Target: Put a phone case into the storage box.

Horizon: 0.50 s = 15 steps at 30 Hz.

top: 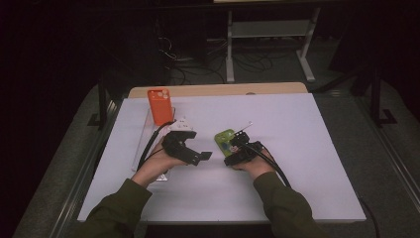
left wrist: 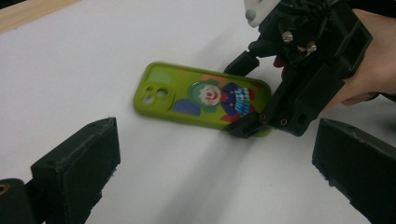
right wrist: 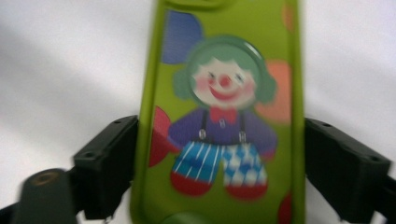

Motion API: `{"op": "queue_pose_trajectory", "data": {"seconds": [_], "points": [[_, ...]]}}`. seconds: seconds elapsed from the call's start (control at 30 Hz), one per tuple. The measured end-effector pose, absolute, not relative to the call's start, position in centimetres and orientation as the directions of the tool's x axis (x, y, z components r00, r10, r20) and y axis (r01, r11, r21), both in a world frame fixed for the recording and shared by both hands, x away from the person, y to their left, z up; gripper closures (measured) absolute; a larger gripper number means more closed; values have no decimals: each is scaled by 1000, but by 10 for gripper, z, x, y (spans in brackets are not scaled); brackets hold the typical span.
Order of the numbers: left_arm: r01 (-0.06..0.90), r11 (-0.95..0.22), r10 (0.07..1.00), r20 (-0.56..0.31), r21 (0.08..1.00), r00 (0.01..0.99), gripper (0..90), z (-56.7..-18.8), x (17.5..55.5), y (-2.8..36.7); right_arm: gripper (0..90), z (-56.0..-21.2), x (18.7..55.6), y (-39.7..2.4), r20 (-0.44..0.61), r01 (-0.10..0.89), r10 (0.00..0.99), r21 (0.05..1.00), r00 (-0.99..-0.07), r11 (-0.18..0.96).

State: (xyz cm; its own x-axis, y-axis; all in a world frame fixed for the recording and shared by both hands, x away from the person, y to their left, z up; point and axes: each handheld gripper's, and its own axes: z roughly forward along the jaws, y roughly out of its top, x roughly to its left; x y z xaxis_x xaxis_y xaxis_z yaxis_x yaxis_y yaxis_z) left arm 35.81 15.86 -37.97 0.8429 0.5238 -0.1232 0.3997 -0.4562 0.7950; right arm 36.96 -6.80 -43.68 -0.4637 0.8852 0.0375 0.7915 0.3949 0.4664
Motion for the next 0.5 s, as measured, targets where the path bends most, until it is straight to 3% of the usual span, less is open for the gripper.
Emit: {"op": "queue_pose_trajectory", "data": {"seconds": [0.23,0.5], "points": [[401,-455,525,-124,795,842,6,-380,359,159,157,-436,371,-69,39,794,883,458,-468,400],[388,-458,514,-118,800,850,6,-375,361,164,157,-427,368,-78,56,754,842,480,-536,448]]}}
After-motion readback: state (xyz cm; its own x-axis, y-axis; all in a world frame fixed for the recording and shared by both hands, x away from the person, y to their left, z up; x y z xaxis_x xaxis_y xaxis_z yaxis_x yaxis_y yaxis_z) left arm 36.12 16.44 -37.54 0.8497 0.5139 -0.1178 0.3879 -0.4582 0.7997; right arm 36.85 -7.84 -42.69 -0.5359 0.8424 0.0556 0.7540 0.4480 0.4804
